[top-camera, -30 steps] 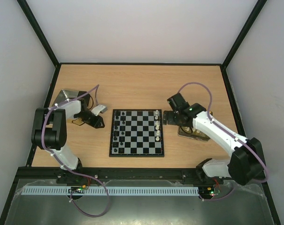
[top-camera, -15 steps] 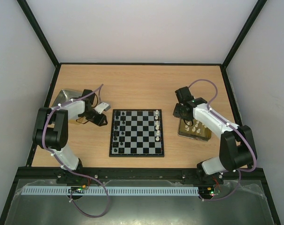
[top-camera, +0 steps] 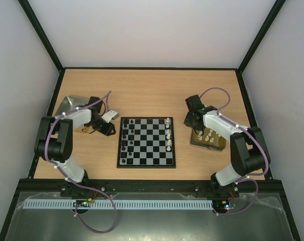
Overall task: Set up the chess pieces on the board
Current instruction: Move the storage box to the center of the board.
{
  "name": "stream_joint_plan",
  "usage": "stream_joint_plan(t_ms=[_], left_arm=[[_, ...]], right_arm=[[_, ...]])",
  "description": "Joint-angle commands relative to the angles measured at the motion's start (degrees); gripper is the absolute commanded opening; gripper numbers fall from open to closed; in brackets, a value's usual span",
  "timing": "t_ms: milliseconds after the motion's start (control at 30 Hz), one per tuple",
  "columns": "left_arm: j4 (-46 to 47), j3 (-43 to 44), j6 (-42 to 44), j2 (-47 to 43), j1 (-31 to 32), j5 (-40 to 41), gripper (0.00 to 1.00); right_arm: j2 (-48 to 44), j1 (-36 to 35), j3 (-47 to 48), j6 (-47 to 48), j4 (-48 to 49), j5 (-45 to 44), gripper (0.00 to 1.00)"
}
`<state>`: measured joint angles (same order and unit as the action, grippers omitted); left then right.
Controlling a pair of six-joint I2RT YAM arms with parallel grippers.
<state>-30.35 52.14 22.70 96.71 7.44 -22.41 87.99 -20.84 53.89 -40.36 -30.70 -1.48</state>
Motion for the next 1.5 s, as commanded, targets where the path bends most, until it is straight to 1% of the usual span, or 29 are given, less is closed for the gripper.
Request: stream_joint_plan(t_ms=[0,167,267,300,333,400,533,667,967,1067,1200,1333,1433,1467], left_arm=[[-0.7,-1.3,-0.2,-1.2,0.2,-0.3,0.3],[-0.4,-1.4,-0.2,-0.6,0.2,-0.6,0.3],[-0.4,-1.1,-0.2,0.0,0.2,-0.8,0.3],[-0.5,-1.0,-0.2,0.2,0.2,-0.8,0.3],[-0.5,-0.9,-0.3,0.3,0.2,-0.8,0.31],[-0.3,-0.9,-0.3,0.7,0.2,-1.0,0.31],[-0.3,-0.6,-0.5,1.5,0.3,-0.8,0.32],[-0.4,-0.3,-0.5,1.5,0.8,-0.6,0.32],[-0.9,-0.2,-0.8,1.6,2.2,1.0,0.32],[-1.0,0.0,-1.0,1.6,2.7,1.3,0.32],[-1.0,0.0,-1.0,1.7,3.3,1.9,0.32],[-1.0,0.1,-0.9,2.0,3.8,2.0,0.32],[-1.0,0.1,-1.0,1.8,4.0,2.1,0.32],[-1.0,0.1,-1.0,1.8,4.0,2.1,0.32]], right_arm=[[1.0,0.1,-1.5,-0.5,1.3,-1.5,0.29],[0.9,0.1,-2.3,-0.4,2.1,-1.1,0.28],[1.6,0.1,-3.1,-0.4,2.4,1.2,0.14],[1.6,0.1,-3.5,-0.4,2.7,2.4,0.06],[1.3,0.1,-4.5,0.0,3.3,4.6,0.02],[0.0,0.0,-6.1,-0.4,3.9,7.1,0.02],[-3.4,-1.5,-8.7,-1.2,2.3,8.2,0.02],[-7.6,-5.2,-9.9,-1.8,-0.8,8.1,0.02],[-12.9,-12.4,-10.2,-1.7,-8.0,7.8,0.02],[-14.8,-12.9,-10.7,-1.7,-10.0,7.4,0.02],[-16.6,-13.5,-12.1,-2.4,-10.8,9.1,0.05],[-17.5,-14.7,-13.2,-3.0,-11.6,8.7,0.05],[-18.0,-14.8,-13.6,-3.3,-11.7,8.7,0.07],[-18.2,-14.8,-13.4,-3.5,-11.9,8.2,0.1]])
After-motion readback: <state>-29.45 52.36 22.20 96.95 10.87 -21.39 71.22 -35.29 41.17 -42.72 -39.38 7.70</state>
